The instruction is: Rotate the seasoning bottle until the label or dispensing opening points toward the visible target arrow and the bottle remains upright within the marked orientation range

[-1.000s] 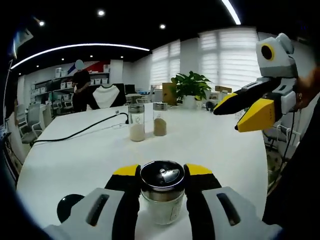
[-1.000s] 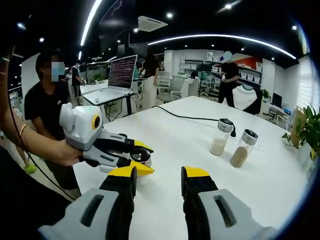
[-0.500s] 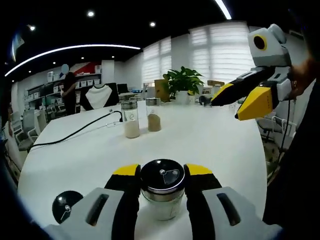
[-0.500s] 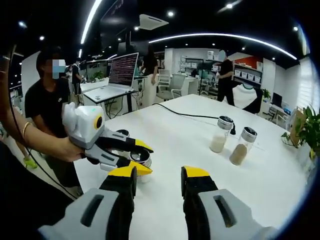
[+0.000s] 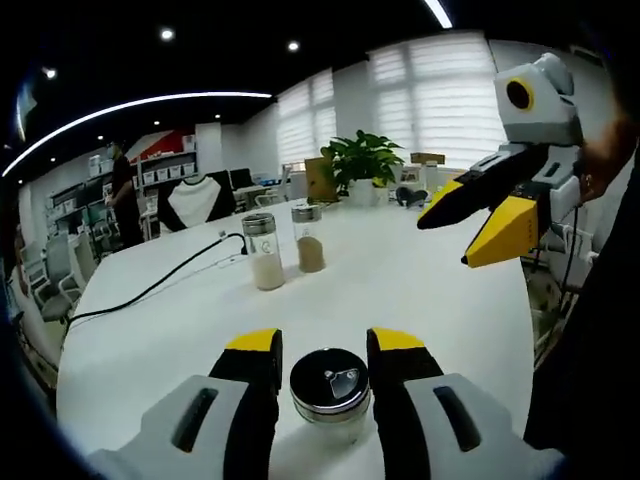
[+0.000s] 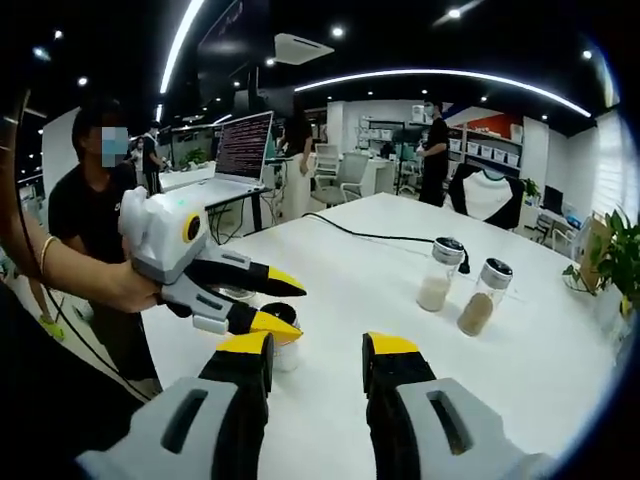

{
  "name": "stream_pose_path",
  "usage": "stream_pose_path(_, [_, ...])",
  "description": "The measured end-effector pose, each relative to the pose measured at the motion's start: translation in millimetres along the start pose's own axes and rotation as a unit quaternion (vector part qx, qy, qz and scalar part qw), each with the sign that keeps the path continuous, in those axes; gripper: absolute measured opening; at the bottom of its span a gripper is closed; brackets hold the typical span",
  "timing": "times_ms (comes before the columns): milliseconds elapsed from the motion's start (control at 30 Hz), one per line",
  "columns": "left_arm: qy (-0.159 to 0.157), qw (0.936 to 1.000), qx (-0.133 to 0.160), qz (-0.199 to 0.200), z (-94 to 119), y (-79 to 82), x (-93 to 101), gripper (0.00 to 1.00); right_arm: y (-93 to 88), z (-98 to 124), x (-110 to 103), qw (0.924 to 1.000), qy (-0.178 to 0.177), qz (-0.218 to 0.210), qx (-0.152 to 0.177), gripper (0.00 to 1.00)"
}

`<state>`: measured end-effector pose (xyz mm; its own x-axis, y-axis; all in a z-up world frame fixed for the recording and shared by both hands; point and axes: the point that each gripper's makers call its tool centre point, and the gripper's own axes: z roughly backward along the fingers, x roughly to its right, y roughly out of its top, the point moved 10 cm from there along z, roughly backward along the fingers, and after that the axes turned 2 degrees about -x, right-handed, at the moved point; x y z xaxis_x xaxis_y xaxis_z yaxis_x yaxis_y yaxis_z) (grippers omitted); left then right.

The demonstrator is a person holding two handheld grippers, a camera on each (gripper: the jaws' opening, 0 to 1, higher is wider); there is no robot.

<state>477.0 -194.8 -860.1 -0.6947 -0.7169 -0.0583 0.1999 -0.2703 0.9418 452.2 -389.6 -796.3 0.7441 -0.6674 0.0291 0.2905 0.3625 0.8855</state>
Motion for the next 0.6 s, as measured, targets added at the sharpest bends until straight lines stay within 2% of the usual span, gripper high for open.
stream_pose_path(133, [0.004, 1.0000, -0.003, 0.006, 8, 7.2, -2.3, 0.38, 9.2, -4, 15, 0.9999, -0.008, 0.001, 0.012, 0.33])
stream_pose_path(300, [0.018, 0.9997, 0.001, 0.015, 23, 18.6, -5.8, 0.40, 24.0, -11, 44, 0.9994, -0.024, -0.002, 0.025, 0.34])
stream_pose_path(600, [0.032, 0.9975, 0.010, 0.062, 40, 30.0, -7.9, 0.49, 51.6, -30, 93, 0.9975, -0.052, -0.014, 0.045, 0.34])
